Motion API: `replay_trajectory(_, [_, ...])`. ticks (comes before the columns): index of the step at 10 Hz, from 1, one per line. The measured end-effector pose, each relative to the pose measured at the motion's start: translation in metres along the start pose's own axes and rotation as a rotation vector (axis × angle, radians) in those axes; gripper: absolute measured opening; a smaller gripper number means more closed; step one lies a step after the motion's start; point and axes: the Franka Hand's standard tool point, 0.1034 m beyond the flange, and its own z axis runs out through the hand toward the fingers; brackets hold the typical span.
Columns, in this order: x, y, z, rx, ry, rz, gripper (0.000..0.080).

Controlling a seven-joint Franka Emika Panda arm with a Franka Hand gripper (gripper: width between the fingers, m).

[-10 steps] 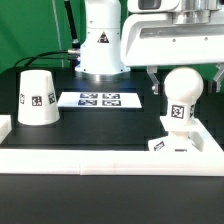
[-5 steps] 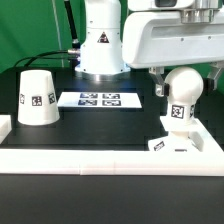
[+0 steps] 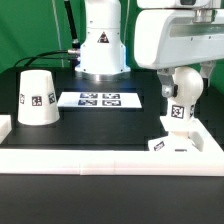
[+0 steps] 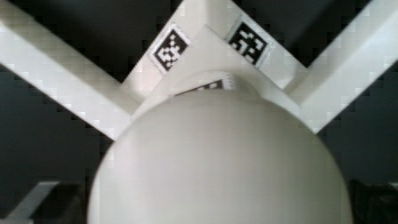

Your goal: Assemble lamp

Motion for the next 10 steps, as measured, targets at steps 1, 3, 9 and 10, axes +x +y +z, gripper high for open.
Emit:
replay_trajectory(1, [-0.0007,0.001,0.0001,-0.005,-0.003,-0.066,0.0698])
replay_trajectory(3, [-0.002,0.0031,0.0001,-0.013,-0.011,-0.195,0.0698])
replay_trajectory(9, [-0.0029,0.0045,0.0001,-0.013,-0.01,-0.206,0.0578])
replay_trajectory(10, [-0.003,0.0045,0.0001,-0.013,-0.01,-0.202,0.0578])
